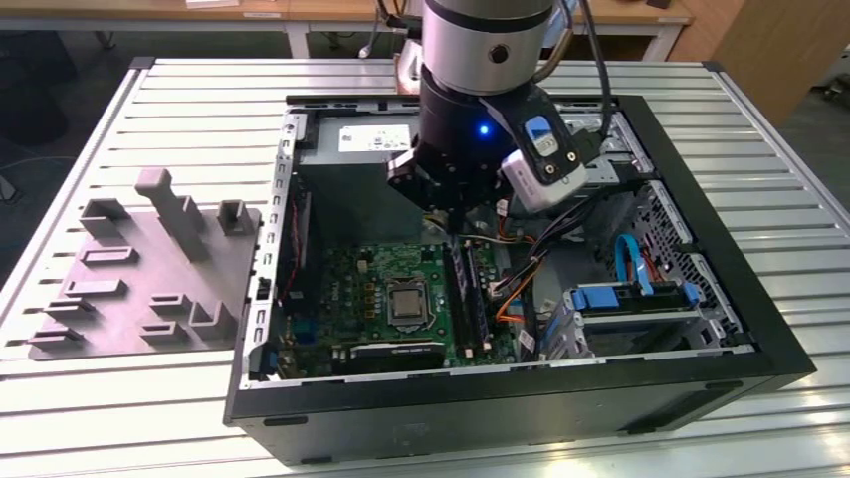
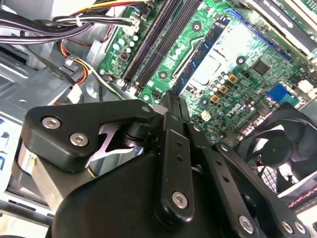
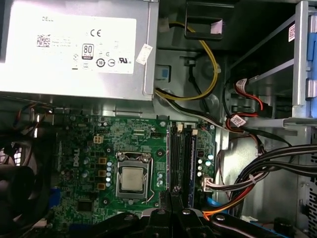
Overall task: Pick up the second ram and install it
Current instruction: 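Insert the second ram into the second slot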
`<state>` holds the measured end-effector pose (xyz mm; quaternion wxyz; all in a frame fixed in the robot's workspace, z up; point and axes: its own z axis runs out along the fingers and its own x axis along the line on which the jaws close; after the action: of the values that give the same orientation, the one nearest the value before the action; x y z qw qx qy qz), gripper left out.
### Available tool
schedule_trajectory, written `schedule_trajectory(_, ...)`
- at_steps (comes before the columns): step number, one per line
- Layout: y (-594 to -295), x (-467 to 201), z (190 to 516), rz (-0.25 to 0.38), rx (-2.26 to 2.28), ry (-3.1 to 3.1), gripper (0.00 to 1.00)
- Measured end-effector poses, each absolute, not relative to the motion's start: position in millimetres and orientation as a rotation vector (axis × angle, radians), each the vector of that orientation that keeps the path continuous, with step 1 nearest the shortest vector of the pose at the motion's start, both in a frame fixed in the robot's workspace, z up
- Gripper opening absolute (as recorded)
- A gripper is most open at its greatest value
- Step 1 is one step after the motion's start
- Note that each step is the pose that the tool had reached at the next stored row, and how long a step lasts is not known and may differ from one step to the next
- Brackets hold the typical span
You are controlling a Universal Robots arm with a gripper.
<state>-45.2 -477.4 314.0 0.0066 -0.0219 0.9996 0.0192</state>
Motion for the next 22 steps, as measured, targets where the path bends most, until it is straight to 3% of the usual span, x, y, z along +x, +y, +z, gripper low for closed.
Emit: schedule_trajectory(22, -477, -36, 299, 0.061, -0.068, 3.127, 0.11)
